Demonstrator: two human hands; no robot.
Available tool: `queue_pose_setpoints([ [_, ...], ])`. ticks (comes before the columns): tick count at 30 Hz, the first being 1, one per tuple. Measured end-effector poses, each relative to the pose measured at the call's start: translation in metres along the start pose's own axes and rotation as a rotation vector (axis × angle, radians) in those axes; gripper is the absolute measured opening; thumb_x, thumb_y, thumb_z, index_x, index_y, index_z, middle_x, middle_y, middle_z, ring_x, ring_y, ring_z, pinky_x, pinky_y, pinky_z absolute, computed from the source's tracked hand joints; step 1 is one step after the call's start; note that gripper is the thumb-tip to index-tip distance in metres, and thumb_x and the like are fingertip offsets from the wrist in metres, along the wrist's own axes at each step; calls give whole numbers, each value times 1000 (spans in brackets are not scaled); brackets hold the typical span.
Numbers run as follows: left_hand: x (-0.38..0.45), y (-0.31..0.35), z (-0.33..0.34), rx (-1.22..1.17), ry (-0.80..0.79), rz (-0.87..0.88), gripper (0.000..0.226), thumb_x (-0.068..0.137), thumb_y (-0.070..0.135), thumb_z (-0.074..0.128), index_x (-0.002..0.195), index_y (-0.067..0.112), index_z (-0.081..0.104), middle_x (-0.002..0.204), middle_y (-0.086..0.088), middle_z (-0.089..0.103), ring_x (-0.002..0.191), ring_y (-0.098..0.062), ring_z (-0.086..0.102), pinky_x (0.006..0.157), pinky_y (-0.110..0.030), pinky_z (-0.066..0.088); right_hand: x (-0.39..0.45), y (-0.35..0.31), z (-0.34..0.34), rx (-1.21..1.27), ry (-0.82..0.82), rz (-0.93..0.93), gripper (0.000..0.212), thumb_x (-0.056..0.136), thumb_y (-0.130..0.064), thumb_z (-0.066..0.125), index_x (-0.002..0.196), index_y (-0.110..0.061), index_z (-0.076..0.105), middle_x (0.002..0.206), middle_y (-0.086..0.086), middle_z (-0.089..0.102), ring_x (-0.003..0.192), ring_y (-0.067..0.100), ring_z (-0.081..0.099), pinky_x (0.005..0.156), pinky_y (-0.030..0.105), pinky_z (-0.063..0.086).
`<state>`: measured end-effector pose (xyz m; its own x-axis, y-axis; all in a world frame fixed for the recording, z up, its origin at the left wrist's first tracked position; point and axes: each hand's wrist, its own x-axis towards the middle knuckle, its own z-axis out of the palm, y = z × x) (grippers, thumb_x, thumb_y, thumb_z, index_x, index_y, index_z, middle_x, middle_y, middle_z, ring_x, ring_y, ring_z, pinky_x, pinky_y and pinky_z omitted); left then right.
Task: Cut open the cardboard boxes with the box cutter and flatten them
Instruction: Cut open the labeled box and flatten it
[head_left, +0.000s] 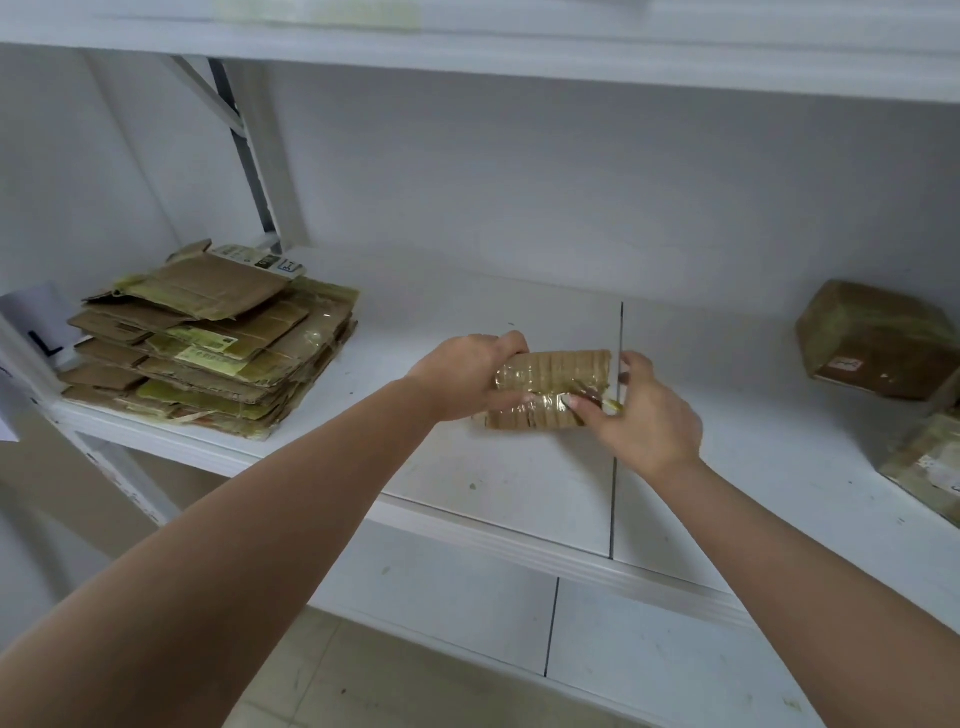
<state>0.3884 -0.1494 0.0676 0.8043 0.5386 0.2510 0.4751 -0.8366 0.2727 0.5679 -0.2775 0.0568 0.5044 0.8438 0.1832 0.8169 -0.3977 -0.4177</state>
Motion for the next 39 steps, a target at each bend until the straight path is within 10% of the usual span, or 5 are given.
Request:
queue_pose_setpoints([
  [11,16,27,3,503,-10,-77,63,81,74,44,130,34,39,102,-2,60,87,-30,63,65,-30,39,14,1,40,966,-102,421,38,65,-16,84,95,-17,61,90,-1,68,87,17,65,76,27,49],
  [30,30,54,1,726,-169,-39,48,93,55,41,123,18,41,87,-2,56,68,-23,49,59,-31,37,11,4,45,1082,-80,472,16,78,-15,71,82,-17,56,75,-3,60,67,12,53,57,24,38],
  [39,-11,55,39,425,-141,-123,56,93,51,43,144,29,36,141,-7,37,132,-26,31,98,-39,38,5,34,51,899,-79,642,37,76,-14,67,108,-6,50,98,8,52,84,25,53,69,30,43],
])
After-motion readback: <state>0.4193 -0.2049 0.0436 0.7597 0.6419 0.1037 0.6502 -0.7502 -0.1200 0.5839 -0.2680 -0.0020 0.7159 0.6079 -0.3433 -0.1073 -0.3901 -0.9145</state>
